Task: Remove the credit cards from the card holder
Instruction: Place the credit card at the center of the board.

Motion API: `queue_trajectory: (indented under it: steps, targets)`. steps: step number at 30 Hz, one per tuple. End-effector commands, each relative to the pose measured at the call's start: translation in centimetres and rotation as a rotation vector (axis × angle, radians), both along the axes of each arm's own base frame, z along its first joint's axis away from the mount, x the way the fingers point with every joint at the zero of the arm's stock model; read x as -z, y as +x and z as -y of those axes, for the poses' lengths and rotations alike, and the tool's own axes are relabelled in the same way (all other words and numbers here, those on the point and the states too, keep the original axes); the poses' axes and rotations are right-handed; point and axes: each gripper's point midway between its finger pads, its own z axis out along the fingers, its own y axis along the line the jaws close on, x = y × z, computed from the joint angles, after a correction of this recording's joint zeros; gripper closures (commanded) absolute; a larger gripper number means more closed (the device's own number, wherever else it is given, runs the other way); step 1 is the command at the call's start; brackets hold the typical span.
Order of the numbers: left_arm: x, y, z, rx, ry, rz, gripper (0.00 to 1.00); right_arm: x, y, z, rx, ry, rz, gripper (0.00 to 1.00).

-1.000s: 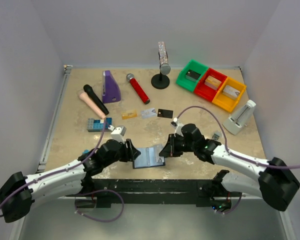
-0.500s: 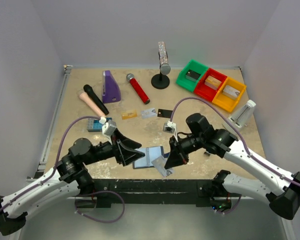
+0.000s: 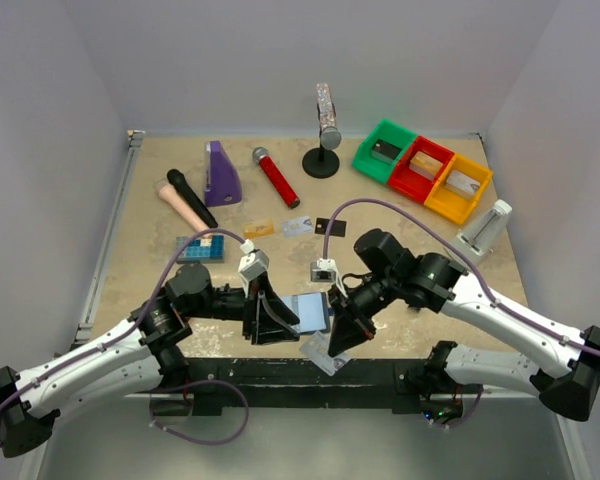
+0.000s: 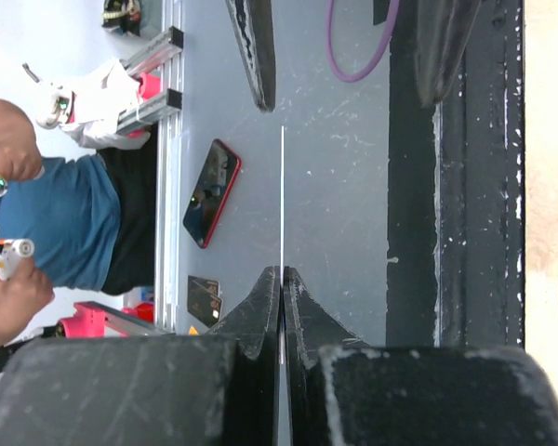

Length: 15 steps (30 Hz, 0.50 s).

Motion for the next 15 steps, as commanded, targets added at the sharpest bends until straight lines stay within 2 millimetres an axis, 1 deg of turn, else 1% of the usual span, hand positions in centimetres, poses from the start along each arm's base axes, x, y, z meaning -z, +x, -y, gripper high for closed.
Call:
queue_trajectory:
  steps: [1,9,15]
  targets:
    - [-2.78,-1.28,0.47,0.078,-0.084,0.046,0.47,-1.12,0.07,-0.37,-0.022,0.012,0.042,1.00]
    - [-2.62,-1.75,1.08,0.113,-0.092,0.020,0.53,-1.14,0.50,-0.91,-0.018,0.000,0.057,1.00]
    - [-2.22,-2.09,1.41,0.137,-0.082,0.010,0.65,-1.26,0.65,-1.07,-0.015,-0.003,0.063,1.00]
